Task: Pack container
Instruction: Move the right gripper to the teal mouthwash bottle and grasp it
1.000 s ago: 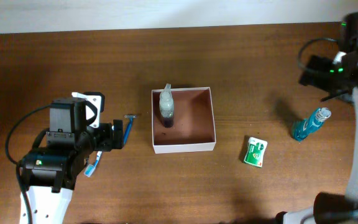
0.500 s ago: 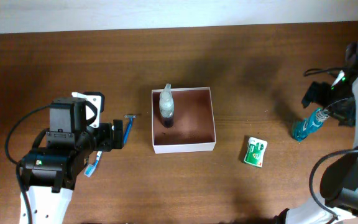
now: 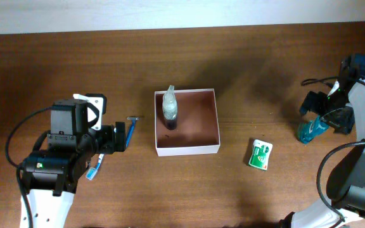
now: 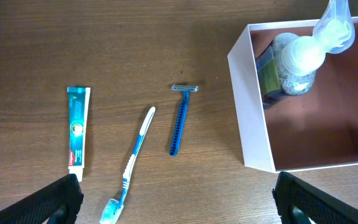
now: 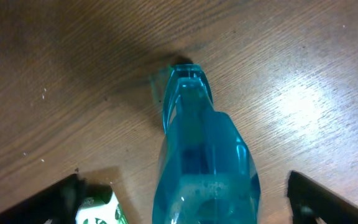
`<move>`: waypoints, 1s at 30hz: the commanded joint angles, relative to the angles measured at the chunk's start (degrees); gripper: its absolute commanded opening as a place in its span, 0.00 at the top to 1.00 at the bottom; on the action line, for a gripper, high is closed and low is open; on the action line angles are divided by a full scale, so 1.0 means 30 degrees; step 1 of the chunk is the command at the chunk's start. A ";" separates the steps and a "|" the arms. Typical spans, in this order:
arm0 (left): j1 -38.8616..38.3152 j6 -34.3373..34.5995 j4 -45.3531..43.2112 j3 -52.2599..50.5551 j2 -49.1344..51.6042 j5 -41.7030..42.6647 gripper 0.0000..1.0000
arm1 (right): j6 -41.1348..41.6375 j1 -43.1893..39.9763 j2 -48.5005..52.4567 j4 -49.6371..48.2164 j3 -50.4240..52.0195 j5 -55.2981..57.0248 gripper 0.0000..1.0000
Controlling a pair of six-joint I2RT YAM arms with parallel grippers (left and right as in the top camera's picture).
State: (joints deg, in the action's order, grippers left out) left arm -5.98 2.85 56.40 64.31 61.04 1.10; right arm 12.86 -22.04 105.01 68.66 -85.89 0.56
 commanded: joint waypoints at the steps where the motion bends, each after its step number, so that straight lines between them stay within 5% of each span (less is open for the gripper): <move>1: 0.0044 0.0117 0.0029 0.0415 0.0015 0.0211 0.01 | -0.0211 -0.0058 0.0124 -0.0051 0.0131 -0.0131 0.14; 6: 0.0044 0.0117 0.0029 0.0423 0.0015 0.0211 0.00 | -0.0211 -0.0058 0.0124 -0.0044 0.0131 -0.0124 0.39; 10: 0.0044 0.0117 0.0029 0.0415 0.0015 0.0211 0.01 | -0.0211 -0.0058 0.0124 -0.0044 0.0131 -0.0124 0.49; 28: 0.0044 0.0117 0.0095 0.0423 0.0015 0.0211 0.01 | -0.0211 -0.0051 0.0124 0.0015 0.0131 -0.0131 0.67; 30: 0.0044 0.0117 0.0095 0.0415 0.0015 0.0211 0.01 | -0.0211 -0.0051 0.0124 0.0022 0.0131 -0.0131 0.75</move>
State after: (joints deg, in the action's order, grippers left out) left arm -5.98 2.85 56.42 64.31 61.04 1.10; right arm 11.99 -22.04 105.01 68.69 -85.89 0.27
